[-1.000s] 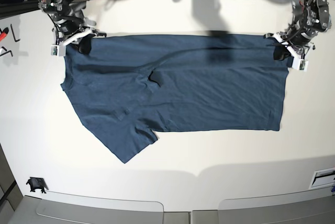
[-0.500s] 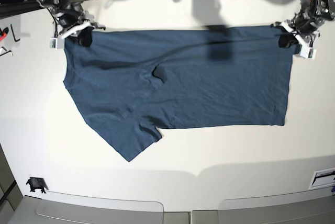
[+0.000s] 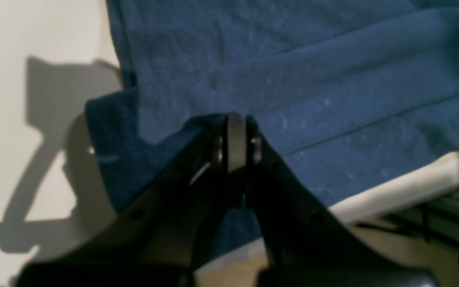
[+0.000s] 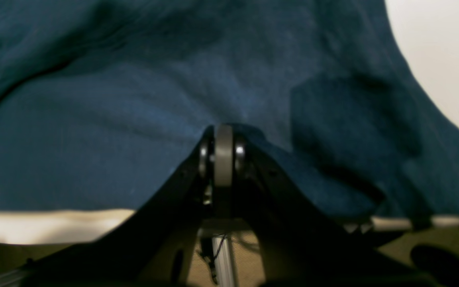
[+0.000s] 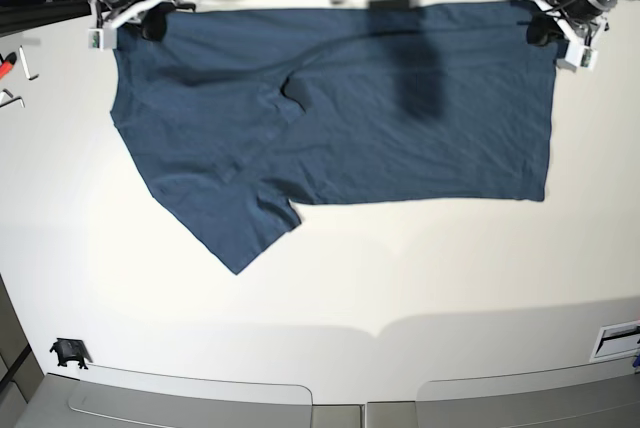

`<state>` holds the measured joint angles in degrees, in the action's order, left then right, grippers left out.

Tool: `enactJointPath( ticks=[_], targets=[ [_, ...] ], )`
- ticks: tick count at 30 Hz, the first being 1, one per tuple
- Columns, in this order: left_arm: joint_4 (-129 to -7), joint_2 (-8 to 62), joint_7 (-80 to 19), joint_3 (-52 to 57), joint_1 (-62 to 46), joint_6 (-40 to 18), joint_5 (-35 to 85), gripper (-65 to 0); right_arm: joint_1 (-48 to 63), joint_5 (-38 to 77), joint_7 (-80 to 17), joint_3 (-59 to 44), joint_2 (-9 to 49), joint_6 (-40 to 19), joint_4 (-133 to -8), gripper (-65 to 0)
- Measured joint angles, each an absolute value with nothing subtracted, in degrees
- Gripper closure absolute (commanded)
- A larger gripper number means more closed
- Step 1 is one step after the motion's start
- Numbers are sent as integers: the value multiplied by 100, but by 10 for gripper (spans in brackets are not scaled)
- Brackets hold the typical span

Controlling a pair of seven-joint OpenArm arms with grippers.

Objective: Fold the T-shirt properly
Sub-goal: 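Grasp the edge with both grippers and pull the shirt toward the arms, then release with the right gripper and regrasp further along the collar side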

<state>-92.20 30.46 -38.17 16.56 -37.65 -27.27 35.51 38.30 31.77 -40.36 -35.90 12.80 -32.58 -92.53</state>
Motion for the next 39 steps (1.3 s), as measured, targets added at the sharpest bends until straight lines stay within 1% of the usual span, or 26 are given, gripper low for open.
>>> enactJointPath(
  ticks=[9,12,16,20,22,25,26,27,29,32,36,39],
  targets=[
    [-9653,2982,-4134,1704,-3795,-2606,3205,0,3861,3938,-4359,-4093,1269,-3146,-9205,0],
    [-9898,2945,-4397,1931,-3846,-2606,3122,0,3870,4060,-4449,-4110,1253,-3122,-9365,0],
    [-10309,2945,-4456,2464,-3870,-2569,3035,0,3874,4174,-4471,-4110,1253,-3118,-9904,0],
    [-10669,2952,-4268,2906,-3857,-2593,3063,-138,3872,4121,-4504,-4112,1253,-3116,-10680,0],
    [-10777,2952,-4187,3070,-3859,-2589,3061,-187,3839,4049,-4501,-4117,1256,-3118,-11076,-8],
    [-10829,2952,-3983,3203,-3857,-2591,3148,-218,3636,3588,-4410,-4117,1256,-3151,-11587,-241],
    [-10829,2954,-3966,3205,-3859,-2591,3146,-223,3520,3391,-4265,-4117,1253,-3151,-11675,-295],
    [-10829,2950,-3964,3205,-3857,-2589,3148,-222,3398,3188,-4077,-4115,1256,-3151,-11716,-323],
    [-10829,2939,-3957,3205,-3859,-2591,3192,-222,3092,2799,-3793,-4117,1253,-3151,-11721,-328],
    [-10829,2939,-3959,3205,-3859,-2591,3192,-222,2565,2248,-3785,-4128,1253,-3131,-11705,-328],
    [-10829,2943,-3962,3205,-3859,-2591,3190,-222,1846,2128,-3732,-4136,1256,-3079,-11439,-328],
    [-10829,2945,-3944,3205,-3859,-2591,3190,-222,1369,2143,-3778,-4084,1396,-3129,-10748,-328]
  ],
)
